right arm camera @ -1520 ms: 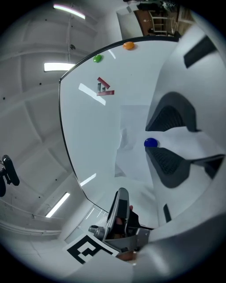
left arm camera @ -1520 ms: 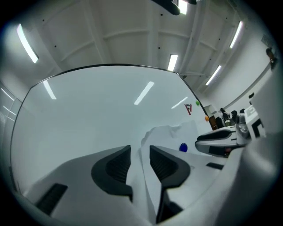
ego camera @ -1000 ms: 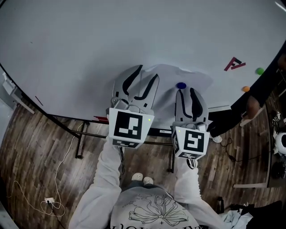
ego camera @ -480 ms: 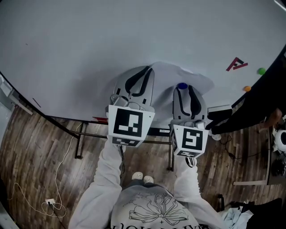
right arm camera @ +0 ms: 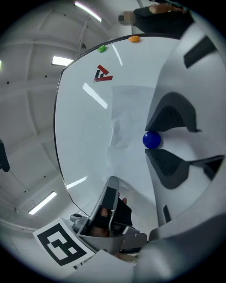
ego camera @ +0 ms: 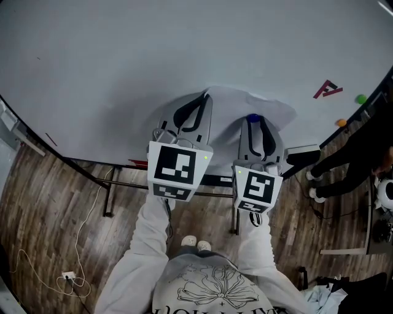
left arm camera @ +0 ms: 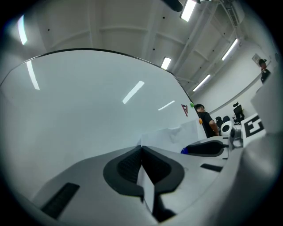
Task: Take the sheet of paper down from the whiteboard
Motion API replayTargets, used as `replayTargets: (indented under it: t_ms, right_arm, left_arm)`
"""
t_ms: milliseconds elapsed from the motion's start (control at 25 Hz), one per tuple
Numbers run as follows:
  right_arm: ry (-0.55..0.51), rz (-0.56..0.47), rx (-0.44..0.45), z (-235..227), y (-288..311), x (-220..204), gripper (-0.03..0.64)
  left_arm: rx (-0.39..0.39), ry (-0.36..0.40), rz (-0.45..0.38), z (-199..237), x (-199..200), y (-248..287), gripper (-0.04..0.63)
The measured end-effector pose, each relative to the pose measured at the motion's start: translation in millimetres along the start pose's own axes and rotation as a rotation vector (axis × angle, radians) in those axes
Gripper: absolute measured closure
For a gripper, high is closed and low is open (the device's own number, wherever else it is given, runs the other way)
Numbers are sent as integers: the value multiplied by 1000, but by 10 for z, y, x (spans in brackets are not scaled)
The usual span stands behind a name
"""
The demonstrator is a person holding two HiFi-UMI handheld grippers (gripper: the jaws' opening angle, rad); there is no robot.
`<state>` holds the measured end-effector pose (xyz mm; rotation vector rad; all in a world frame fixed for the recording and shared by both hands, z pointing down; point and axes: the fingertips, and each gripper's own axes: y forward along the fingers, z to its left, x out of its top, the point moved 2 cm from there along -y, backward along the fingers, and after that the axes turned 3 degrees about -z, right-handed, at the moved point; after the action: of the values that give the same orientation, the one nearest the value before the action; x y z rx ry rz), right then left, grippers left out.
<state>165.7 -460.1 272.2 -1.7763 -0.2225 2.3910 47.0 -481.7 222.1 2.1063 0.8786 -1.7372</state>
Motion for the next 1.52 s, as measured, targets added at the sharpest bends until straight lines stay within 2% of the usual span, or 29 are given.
replayTargets:
  t_ms: [200,400,720,1000,1360,1520]
  right_arm:
    - [46,-5,8,-31,-5,5,499]
    - [65,-4,-5,-112,-21,-2,500]
    - [89,-34,-42,-365,-118,-1,500]
    - [110,-12,-69,-524,-111,-77,500]
    - [133,-8,-64,-519,-118,-74,497]
    - [157,-38,-72,-498,-172,22,491]
  left_arm:
    - [-2,-36,9,12,-44,8,591]
    - [6,-36,16,9,-40,14,591]
    - [88,-22,28,233,-43,-132,591]
    - [163,12,57,441,-91,-360,591]
    - [230,42,81,639,-82,-623,591]
    - [243,51,82,641,-65,-676,591]
